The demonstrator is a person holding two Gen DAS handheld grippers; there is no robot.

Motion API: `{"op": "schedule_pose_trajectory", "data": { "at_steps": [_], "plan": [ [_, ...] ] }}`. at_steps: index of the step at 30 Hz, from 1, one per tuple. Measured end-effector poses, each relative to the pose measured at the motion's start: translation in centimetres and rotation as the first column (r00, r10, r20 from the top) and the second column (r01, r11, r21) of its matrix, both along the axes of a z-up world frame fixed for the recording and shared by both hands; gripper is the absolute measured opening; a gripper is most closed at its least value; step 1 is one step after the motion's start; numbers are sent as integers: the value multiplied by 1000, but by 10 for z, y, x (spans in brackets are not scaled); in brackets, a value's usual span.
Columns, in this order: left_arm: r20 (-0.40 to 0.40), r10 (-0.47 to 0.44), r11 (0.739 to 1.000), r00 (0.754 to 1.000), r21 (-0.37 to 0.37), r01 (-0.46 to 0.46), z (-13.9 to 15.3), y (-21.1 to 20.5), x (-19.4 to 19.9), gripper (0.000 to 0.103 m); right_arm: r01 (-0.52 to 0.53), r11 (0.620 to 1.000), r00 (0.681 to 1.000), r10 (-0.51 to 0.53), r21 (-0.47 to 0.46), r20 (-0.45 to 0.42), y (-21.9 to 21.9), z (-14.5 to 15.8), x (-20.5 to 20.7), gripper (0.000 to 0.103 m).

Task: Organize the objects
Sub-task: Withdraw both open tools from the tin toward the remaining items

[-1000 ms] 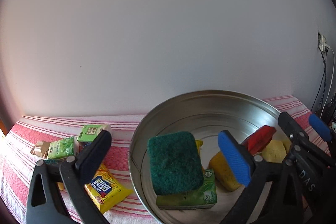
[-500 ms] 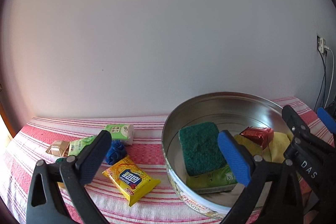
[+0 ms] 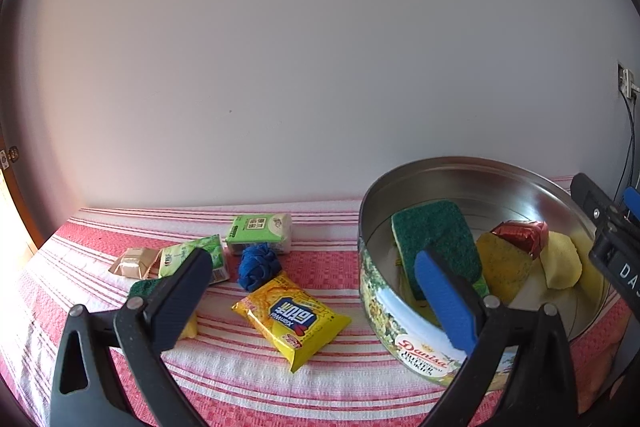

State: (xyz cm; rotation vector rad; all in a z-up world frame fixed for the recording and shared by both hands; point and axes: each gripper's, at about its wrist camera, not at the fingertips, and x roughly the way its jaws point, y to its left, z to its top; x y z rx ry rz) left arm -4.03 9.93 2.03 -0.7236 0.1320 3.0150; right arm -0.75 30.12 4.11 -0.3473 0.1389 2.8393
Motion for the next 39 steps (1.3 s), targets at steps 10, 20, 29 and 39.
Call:
{"op": "schedule_pose_trajectory", "data": {
  "at_steps": [10,20,29,39],
  "plan": [
    [-8,13,1000,1000,16,-13,-6,-9,4,102,-1,1000,1000,1,-5,3,1,-3,-1,100],
    [0,11,999,1000,32,-11,-8,-18,3,102,-6,1000,1000,6,-2,3,-5,-1,4,100],
    [40,48,997,998,63,-50,-12,-33,-1,102,22,1000,1000,-22,7,12,-8,-1,7,100],
    [24,23,999,999,30,-24,-12,-28,5,102,37,999,999,-38,13,12,-16,-2,14,100]
  ]
}}
